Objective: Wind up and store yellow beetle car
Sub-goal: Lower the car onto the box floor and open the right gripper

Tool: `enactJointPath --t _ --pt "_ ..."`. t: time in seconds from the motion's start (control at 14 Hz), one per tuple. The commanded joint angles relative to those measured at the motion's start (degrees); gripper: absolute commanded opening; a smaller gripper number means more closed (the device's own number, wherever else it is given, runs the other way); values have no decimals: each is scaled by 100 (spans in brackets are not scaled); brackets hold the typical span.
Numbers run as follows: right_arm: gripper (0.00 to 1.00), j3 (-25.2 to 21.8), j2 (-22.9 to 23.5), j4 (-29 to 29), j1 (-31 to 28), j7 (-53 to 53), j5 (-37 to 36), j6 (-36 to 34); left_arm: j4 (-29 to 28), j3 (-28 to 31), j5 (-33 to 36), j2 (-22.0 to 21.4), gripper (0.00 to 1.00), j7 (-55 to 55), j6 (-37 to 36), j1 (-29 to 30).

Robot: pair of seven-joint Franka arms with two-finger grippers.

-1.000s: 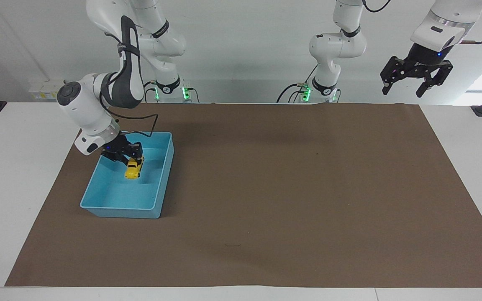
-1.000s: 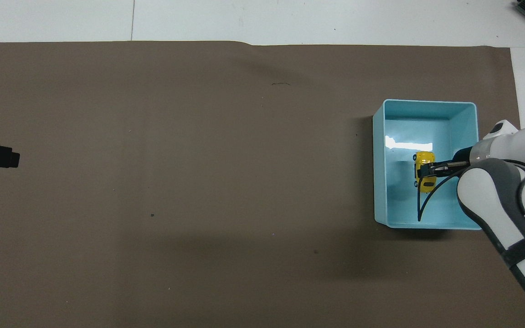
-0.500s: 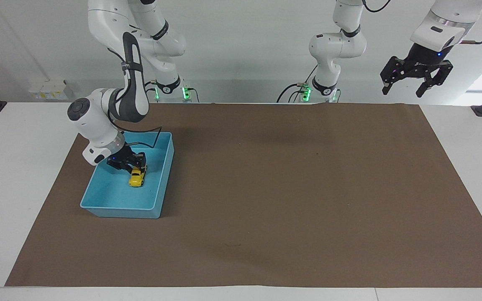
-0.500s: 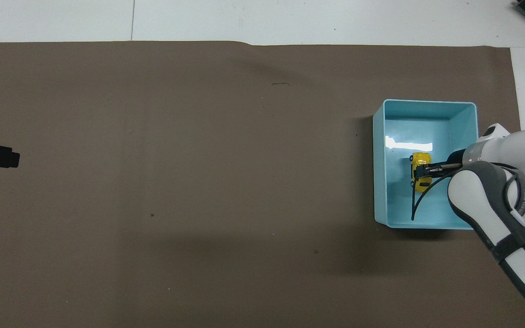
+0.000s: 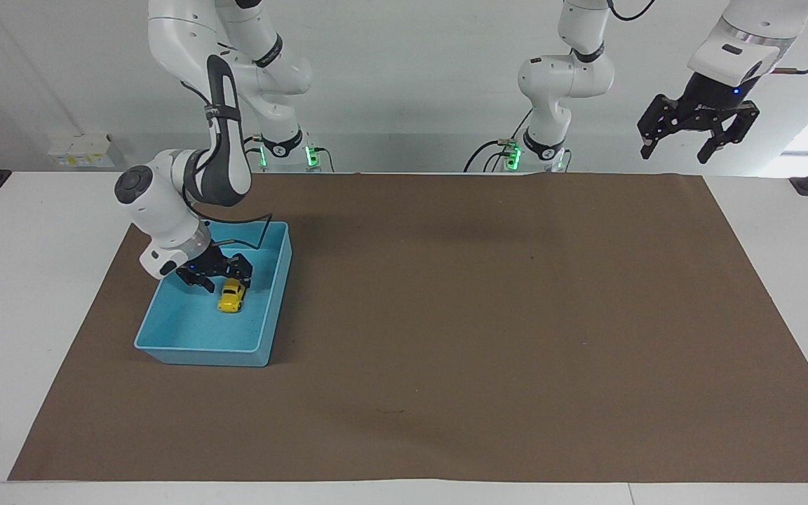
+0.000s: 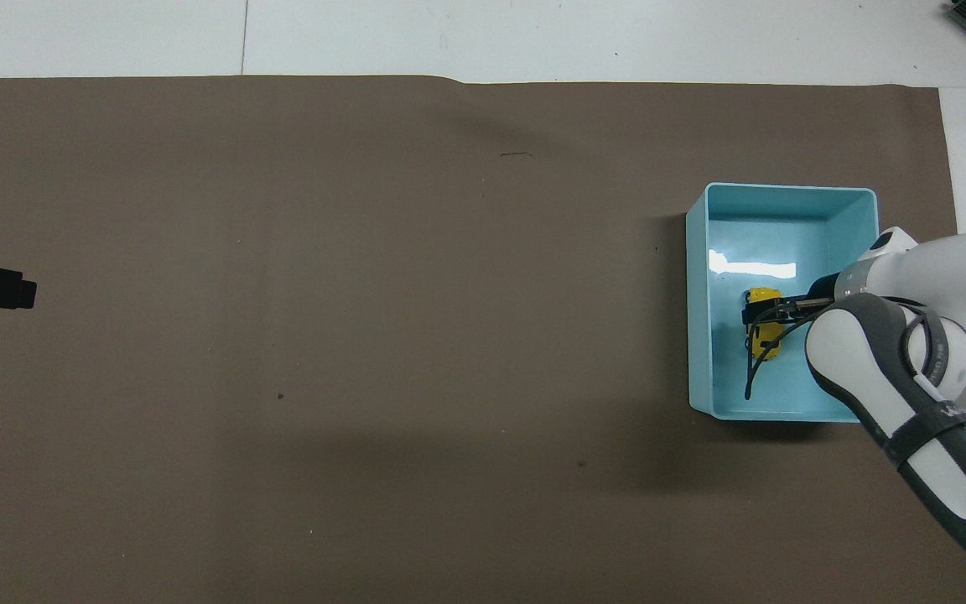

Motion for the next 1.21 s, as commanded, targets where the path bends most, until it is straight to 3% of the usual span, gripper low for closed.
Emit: enactJointPath --t 0.0,0.43,0.57,0.79,1.14 --pt "100 31 -72 358 49 -135 120 -431 -63 -13 -26 -95 100 4 -60 41" --pt "100 40 -134 1052 58 -22 -282 -889 -72 -13 -26 -95 100 4 -60 41" --pt "100 101 -134 1325 93 652 -906 -1108 -63 -13 -26 -87 100 4 -60 41" --pt "100 93 -151 1642 435 1558 -1277 -1626 -72 -13 -26 -87 100 4 -60 41" --pt "100 93 -537 1730 594 1992 -1287 -2172 -63 -13 -26 -96 100 4 -60 41"
